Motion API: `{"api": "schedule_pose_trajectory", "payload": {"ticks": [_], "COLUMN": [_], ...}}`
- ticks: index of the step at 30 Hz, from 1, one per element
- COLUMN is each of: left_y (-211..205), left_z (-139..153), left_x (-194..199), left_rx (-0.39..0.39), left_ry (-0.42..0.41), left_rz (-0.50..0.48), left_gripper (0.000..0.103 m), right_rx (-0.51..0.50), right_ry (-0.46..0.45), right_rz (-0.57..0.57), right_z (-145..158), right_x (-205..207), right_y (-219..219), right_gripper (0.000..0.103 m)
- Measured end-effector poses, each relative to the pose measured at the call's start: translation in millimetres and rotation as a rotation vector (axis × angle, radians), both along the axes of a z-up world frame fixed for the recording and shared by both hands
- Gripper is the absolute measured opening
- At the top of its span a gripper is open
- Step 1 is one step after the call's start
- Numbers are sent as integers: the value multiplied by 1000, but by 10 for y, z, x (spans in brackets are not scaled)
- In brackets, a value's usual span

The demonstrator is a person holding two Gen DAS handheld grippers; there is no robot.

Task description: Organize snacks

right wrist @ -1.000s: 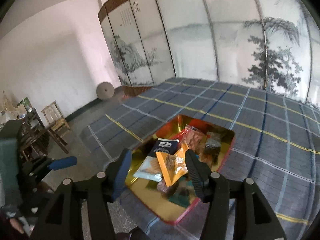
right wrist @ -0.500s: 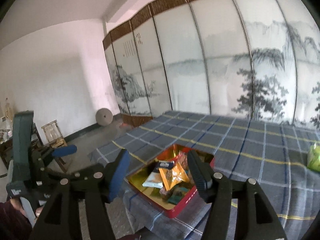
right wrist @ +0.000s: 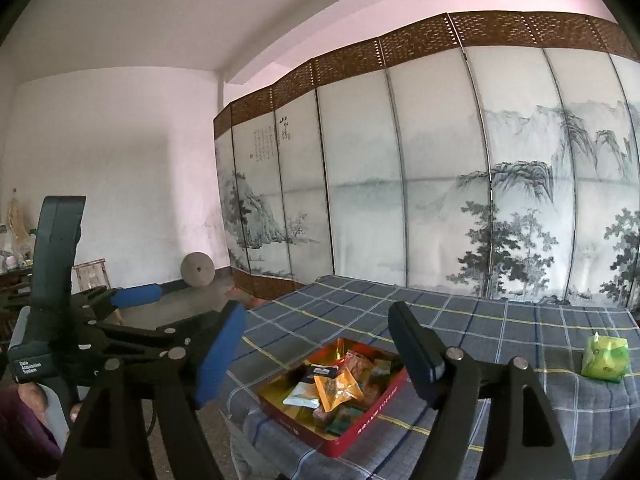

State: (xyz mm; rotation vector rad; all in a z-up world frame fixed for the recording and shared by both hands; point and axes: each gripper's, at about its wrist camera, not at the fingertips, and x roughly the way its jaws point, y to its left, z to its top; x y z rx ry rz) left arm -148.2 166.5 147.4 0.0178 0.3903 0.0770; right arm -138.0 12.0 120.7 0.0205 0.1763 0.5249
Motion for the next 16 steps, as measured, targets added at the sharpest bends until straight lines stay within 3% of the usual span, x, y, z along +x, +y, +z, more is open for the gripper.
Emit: {"api": "schedule_pose_trajectory", "payload": {"ticks": [4,9,12,16], "left_y": [-14,-34,-62,-21], "left_z": [-70,-256,-366,-518], "left_x": [72,237,313,448], "left_rx": [7,7,31,32], "left_ry": [36,95,116,183], "left_rz": [4,-18,0,25], "left_gripper": [103,103,103,103], "right_rx": [14,18,-72,-202], "right_ry": [27,133,221,433], "right_rz": [-11,-55,-154,-295], "right_z": [-71,-303,-594,-1197], "right_x": [35,342,699,1410], "right_y": [-75,-291,-510,-1054], "right_gripper": [79,81,81,81]}}
